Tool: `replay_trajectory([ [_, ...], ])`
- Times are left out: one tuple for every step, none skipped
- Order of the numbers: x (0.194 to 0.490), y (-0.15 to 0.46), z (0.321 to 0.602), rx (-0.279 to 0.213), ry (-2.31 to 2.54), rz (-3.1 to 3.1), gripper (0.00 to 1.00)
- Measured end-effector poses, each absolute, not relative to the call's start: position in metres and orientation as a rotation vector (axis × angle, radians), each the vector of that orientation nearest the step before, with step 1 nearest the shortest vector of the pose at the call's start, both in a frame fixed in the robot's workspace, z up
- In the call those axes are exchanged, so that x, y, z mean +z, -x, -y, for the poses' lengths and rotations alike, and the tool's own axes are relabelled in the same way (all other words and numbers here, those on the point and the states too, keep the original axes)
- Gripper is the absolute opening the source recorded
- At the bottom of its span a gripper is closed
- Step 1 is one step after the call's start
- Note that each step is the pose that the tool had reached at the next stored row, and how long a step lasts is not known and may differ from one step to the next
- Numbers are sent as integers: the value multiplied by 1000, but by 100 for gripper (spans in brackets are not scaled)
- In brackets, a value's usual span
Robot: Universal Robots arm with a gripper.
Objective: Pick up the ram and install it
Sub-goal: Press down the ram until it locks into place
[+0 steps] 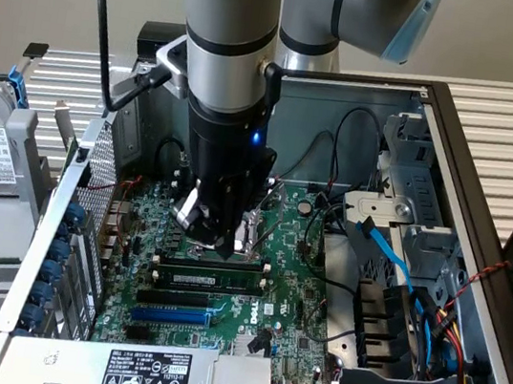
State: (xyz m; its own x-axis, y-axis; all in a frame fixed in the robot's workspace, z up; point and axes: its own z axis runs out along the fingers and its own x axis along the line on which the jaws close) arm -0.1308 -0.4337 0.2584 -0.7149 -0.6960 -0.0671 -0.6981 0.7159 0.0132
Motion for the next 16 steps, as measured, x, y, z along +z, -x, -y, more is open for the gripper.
replay_trajectory([
  [258, 131, 434, 57, 1135, -2867, 11],
  [258, 131, 434, 56, 1109, -2877, 11],
  [258, 131, 434, 55, 1083, -2886, 11],
  [258, 131, 434, 55, 1057, -2896, 11],
  [258, 131, 434, 54, 1030, -2905, 11],
  [257, 131, 434, 53, 1004, -2914, 11],
  [257, 131, 434, 52, 977, -2923, 11],
  [257, 131, 434, 51, 951, -2931, 11],
  [257, 131, 434, 50, 924, -2939, 11],
  [257, 131, 434, 50, 897, -2947, 11],
  [257, 131, 434, 49, 870, -2955, 11],
  [256, 131, 434, 48, 843, -2963, 11],
  [256, 131, 434, 47, 817, -2970, 11],
  [256, 131, 434, 46, 793, -2976, 11],
  [256, 131, 434, 46, 768, -2982, 11],
  [256, 131, 434, 45, 743, -2988, 11],
])
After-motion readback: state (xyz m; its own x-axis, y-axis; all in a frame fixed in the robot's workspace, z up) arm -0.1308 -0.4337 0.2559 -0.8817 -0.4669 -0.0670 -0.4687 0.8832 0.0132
